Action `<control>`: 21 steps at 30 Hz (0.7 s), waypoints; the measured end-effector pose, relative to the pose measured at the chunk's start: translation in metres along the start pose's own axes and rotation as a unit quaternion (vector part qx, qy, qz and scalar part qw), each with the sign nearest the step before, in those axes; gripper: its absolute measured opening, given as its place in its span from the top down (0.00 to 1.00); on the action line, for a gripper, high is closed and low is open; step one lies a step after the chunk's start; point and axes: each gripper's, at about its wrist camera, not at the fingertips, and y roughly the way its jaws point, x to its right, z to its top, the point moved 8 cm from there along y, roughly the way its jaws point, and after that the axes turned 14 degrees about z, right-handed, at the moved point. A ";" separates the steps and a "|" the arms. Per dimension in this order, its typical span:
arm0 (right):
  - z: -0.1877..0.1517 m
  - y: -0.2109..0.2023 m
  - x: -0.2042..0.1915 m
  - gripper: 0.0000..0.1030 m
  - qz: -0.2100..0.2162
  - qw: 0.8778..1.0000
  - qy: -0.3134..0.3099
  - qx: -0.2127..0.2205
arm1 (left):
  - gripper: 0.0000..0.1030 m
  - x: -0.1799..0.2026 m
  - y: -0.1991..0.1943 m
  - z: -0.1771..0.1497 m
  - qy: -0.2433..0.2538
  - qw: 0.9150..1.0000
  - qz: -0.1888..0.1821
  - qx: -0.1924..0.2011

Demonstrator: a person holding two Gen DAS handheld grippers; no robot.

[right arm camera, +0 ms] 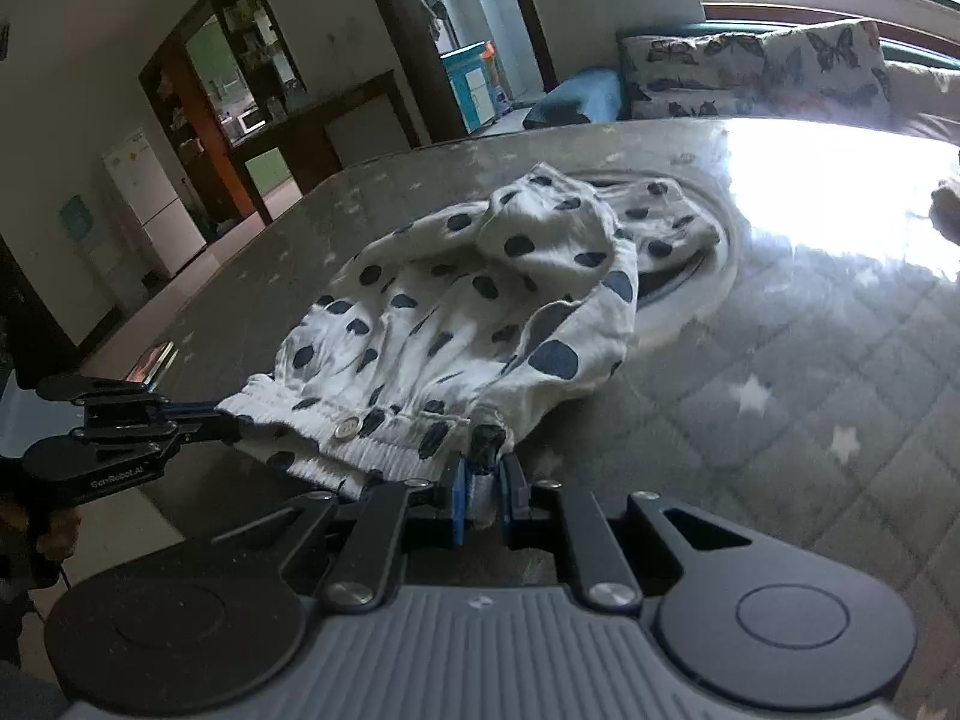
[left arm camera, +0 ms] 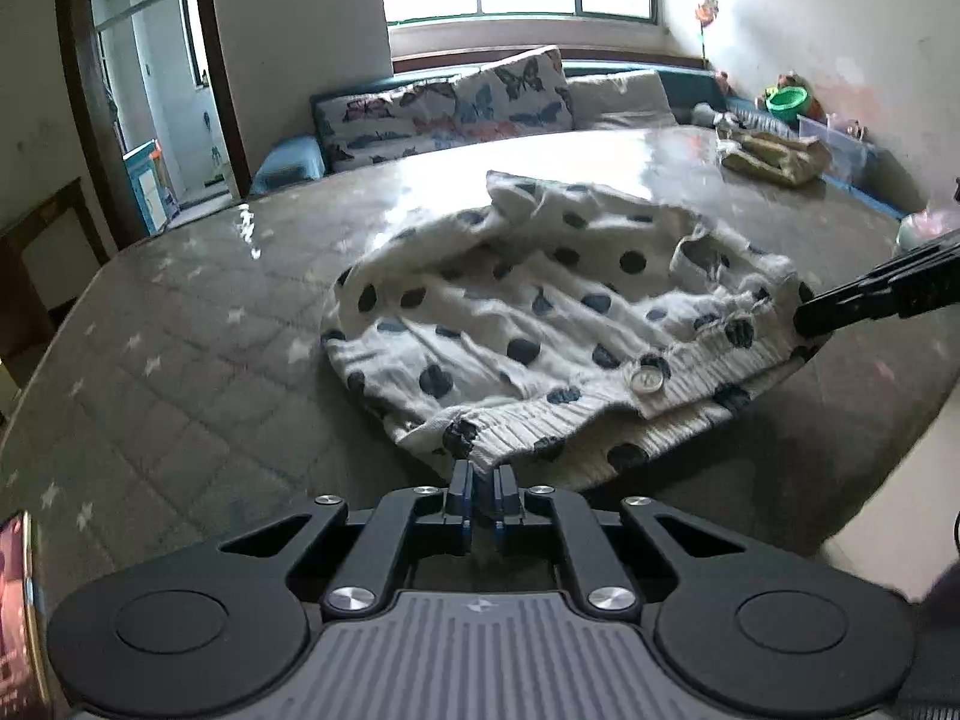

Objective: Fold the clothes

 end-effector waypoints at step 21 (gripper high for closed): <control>-0.013 -0.015 0.004 0.82 -0.030 0.998 -0.012 -0.045 | 0.68 -0.020 -0.012 -0.017 0.017 1.000 -0.022 -0.002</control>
